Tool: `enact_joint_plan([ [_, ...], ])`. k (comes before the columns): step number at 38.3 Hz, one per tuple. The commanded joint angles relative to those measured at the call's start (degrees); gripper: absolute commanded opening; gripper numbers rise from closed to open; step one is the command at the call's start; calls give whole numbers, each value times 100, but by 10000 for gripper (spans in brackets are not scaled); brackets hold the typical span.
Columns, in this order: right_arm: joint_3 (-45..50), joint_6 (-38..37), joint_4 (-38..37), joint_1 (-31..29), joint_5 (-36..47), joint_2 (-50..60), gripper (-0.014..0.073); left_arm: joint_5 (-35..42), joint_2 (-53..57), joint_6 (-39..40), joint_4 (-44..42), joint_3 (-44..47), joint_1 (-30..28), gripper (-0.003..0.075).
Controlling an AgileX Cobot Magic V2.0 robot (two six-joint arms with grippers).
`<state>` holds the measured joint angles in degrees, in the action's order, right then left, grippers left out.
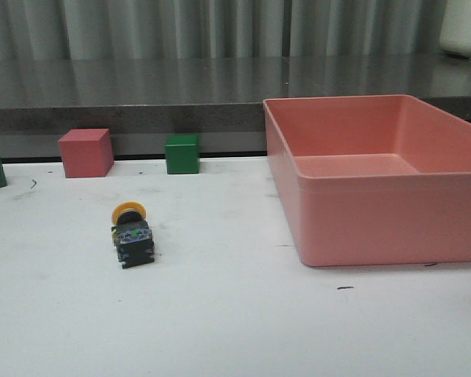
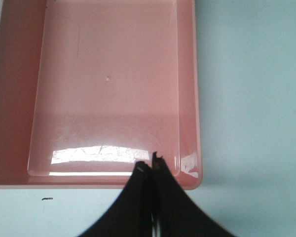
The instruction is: Place and stand button with both arms
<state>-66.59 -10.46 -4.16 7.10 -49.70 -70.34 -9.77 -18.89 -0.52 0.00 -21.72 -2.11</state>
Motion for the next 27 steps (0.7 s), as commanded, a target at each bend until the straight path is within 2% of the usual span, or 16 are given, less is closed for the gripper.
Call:
enact_joint_plan([
  [1,619,83,-180,-36,929,741,-63,490,-77,-4,42,-204,2,573],
  [17,3777,83,-250,-36,3811,3650,-63,490,-77,-4,42,-204,2,573],
  [21,4289,83,-250,-36,4143,4480,-63,490,-77,-4,42,-204,2,573],
  [27,4635,83,-250,-36,4197,5456,-63,490,-77,-4,42,-204,2,568],
])
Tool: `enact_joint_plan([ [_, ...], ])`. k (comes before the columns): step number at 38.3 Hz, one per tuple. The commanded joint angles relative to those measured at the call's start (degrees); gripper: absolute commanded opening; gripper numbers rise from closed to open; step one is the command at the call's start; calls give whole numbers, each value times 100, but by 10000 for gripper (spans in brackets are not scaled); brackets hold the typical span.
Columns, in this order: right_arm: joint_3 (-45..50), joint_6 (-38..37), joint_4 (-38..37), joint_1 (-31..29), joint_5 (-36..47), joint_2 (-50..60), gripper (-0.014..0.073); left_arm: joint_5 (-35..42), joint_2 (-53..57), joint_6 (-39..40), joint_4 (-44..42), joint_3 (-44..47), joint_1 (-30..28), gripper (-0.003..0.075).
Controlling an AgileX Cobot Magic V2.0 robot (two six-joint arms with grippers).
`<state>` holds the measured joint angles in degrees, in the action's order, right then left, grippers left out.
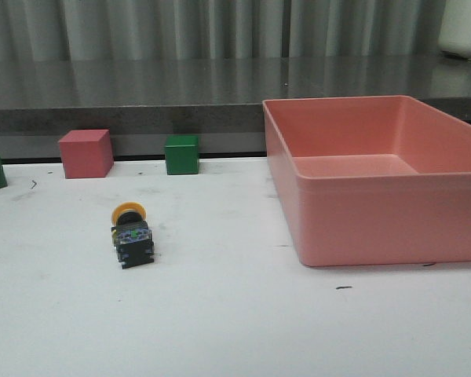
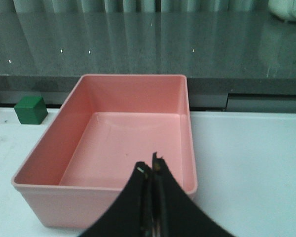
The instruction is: Place and stand button with both arms
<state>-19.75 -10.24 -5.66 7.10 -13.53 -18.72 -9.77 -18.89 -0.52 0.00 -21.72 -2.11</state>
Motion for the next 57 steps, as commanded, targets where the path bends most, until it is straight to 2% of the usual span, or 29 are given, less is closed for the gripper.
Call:
enact_joint_plan([
  [1,-31,61,-100,-36,593,409,-63,490,-77,-4,42,-204,2,564],
  [7,11,61,-100,-36,593,732,-63,490,-77,-4,42,-204,2,564],
  [21,11,61,-100,-36,611,728,-63,612,-77,-4,42,-204,2,564],
  [26,11,61,-100,-36,611,728,-63,652,-89,-4,692,-204,2,564],
  [32,11,61,-100,-36,611,728,-63,279,-323,-4,837,-320,2,564],
  [40,11,61,-100,-36,611,728,-63,-450,-1282,-4,837,-918,56,564],
  [47,11,61,-100,-36,611,728,-63,-578,-2320,-4,837,-1375,636,564],
  [57,11,61,-100,-36,611,728,-63,-548,-3943,-4,837,-2134,2156,564],
])
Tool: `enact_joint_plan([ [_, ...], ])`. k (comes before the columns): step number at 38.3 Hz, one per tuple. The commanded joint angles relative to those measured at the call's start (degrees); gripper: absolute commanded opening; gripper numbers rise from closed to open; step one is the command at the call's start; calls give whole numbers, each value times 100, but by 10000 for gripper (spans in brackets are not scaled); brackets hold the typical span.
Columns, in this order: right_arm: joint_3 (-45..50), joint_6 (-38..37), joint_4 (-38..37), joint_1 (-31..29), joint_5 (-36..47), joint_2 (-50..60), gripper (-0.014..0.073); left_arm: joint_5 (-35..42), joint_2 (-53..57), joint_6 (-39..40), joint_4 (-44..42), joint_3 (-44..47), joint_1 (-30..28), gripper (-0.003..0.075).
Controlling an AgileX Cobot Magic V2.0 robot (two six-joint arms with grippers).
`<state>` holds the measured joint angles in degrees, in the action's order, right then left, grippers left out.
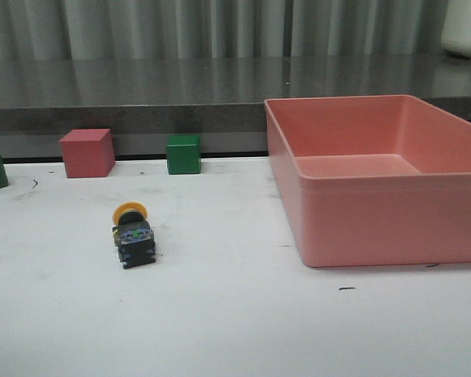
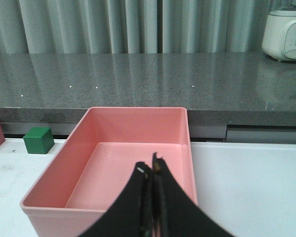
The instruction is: Place and stand button with both arms
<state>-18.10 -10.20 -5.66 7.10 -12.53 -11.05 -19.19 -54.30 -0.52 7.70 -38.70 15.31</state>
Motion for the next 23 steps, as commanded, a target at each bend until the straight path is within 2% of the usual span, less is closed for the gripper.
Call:
enact_joint_plan([
  [1,-154,57,-100,-36,511,-39,-63,370,-578,-4,67,-513,558,564],
  [9,-154,57,-100,-36,511,-39,-63,134,-1807,-4,180,-1343,1409,564],
  [13,-154,57,-100,-36,511,-39,-63,-316,-2407,-4,703,-1841,1482,564],
  [18,-154,57,-100,-36,511,-39,-63,-928,-3100,52,939,-2437,1431,564],
  [23,-154,57,-100,-36,511,-39,-63,-1575,-3688,651,978,-3035,1274,564],
])
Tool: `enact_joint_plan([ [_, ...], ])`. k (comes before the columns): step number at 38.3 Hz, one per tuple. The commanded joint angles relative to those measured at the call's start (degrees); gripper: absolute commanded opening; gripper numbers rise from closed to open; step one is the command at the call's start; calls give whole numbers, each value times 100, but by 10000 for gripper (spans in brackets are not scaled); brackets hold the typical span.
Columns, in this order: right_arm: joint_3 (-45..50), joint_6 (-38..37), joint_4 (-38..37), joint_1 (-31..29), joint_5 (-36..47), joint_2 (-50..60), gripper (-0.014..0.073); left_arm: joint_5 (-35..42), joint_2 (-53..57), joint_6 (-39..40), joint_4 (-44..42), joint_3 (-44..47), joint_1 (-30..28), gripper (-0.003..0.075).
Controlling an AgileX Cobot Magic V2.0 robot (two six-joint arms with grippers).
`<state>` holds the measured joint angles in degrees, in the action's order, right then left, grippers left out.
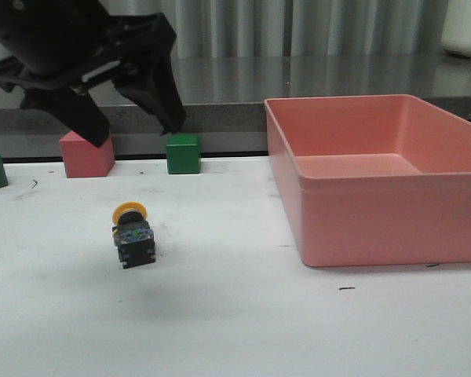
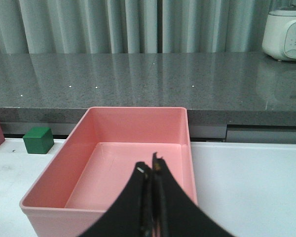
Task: Place and stand button with both arms
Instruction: 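Lower the open left gripper over the lying button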
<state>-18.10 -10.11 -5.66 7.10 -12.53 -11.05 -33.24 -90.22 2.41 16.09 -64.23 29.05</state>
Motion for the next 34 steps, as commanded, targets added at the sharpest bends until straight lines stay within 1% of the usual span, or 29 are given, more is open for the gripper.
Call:
enact_joint_plan([
  [1,-154,48,-100,-36,511,-39,-63,-309,-176,473,138,-561,-132,564],
  [9,-154,48,-100,-36,511,-39,-63,-1024,-874,1262,190,-1096,-653,564],
  [16,-154,48,-95,-36,510,-39,-63,-1334,-1444,1263,345,-1352,-828,564],
  [23,-154,48,-95,-36,510,-39,-63,-1837,-2065,1273,386,-1782,-828,564],
  [29,-154,48,-95,-36,510,-39,-63,-2090,-2454,1273,386,-2211,-828,561],
  [34,-154,48,-95,-36,510,-39,-63,-2255,-2660,1355,352,-2397,-828,506],
])
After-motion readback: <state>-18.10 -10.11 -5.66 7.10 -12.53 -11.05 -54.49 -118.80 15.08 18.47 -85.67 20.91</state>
